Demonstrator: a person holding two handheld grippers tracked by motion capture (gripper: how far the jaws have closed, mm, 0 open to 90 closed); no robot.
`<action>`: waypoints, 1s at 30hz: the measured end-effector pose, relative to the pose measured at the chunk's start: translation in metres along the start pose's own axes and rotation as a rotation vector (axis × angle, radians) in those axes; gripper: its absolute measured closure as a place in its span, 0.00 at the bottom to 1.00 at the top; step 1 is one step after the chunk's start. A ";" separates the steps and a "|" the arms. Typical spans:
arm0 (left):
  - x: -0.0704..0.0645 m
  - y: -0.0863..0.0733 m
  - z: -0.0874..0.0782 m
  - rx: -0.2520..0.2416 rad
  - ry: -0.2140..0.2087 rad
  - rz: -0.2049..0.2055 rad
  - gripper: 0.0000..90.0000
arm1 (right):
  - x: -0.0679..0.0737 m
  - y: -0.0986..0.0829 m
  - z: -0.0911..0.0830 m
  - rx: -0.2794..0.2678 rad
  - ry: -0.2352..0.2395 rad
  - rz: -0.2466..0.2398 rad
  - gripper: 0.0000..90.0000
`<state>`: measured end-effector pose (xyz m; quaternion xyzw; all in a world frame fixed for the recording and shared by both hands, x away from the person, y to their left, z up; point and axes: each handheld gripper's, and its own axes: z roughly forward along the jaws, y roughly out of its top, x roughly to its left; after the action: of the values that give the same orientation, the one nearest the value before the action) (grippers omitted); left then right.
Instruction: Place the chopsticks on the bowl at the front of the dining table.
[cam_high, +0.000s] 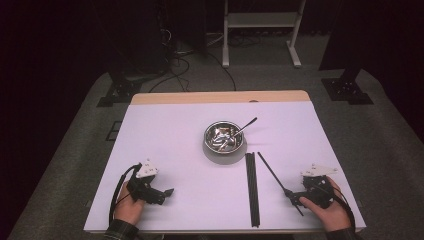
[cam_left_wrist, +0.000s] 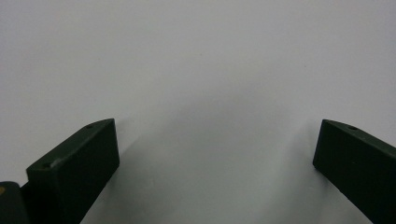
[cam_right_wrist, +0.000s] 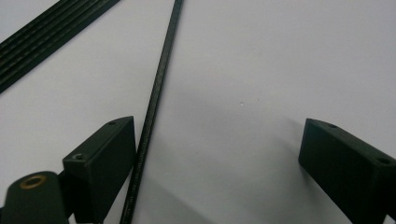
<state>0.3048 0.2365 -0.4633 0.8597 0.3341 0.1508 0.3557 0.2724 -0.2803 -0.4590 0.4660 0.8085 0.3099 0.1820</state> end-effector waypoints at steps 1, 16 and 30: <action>0.000 0.000 0.000 0.000 0.000 0.000 0.00 | -0.001 0.000 0.000 0.001 -0.003 0.004 0.11; 0.000 0.000 0.000 0.000 0.000 0.000 0.00 | -0.012 -0.003 -0.004 -0.002 -0.036 0.022 0.13; 0.000 0.000 0.000 0.000 0.000 0.000 0.00 | -0.022 -0.005 -0.007 -0.005 -0.056 0.051 0.16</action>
<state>0.3048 0.2365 -0.4633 0.8598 0.3340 0.1508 0.3556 0.2762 -0.3035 -0.4570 0.4946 0.7901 0.3034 0.1975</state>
